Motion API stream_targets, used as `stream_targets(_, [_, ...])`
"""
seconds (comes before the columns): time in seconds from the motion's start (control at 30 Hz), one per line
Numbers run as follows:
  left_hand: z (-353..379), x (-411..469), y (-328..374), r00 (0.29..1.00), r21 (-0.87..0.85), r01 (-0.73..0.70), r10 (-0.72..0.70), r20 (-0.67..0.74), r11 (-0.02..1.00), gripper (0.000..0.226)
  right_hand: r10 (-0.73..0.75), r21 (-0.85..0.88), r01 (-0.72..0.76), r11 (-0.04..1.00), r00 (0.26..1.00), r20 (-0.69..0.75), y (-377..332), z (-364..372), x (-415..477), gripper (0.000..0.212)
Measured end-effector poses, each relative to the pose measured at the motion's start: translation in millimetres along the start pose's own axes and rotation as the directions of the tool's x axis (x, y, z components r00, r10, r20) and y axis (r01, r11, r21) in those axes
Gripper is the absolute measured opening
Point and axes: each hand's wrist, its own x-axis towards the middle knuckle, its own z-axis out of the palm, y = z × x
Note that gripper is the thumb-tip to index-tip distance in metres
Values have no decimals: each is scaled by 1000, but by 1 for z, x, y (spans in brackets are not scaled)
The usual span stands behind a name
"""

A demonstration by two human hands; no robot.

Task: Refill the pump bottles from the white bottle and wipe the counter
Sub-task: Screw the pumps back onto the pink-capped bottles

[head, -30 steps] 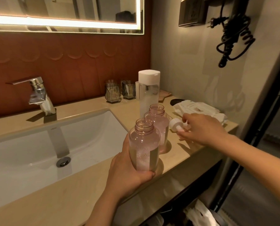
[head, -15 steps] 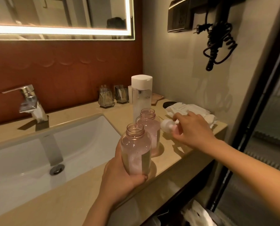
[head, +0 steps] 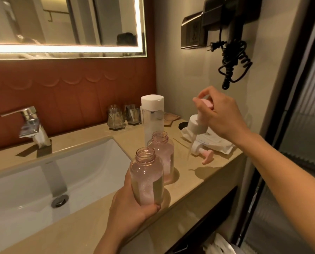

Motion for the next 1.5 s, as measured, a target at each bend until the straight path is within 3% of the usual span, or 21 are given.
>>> stream_targets(0.23, [0, -1, 2, 1000, -16, -11, 11, -4, 1000, 101, 5, 116, 22, 993, 974, -228, -28, -16, 33, 42])
stream_targets(0.5, [1, -1, 3, 1000, -18, -11, 11, -12, 1000, 102, -68, 323, 198, 926, 925, -373, -78, -22, 60, 45])
stream_targets(0.63, [-1, -2, 3, 1000, -33, -17, 16, -5, 999, 101, -114, 418, 249, 874, 940, -322, -102, -11, 60, 42])
stream_targets(0.8, [-1, -2, 3, 1000, -29, -8, 8, 2, 1000, 103, -134, 494, 194, 847, 979, -153, -113, 12, 48, 33])
stream_targets(1.17, [-2, -1, 2, 1000, 13, -16, 16, 9, 1000, 104, -106, 436, 37, 899, 985, 135, -107, 59, 10, 27])
stream_targets(1.5, [-1, 1, -3, 1000, 5, -12, 12, 11, 1000, 98, -71, 487, -16, 873, 985, 159, -101, 70, -6, 24])
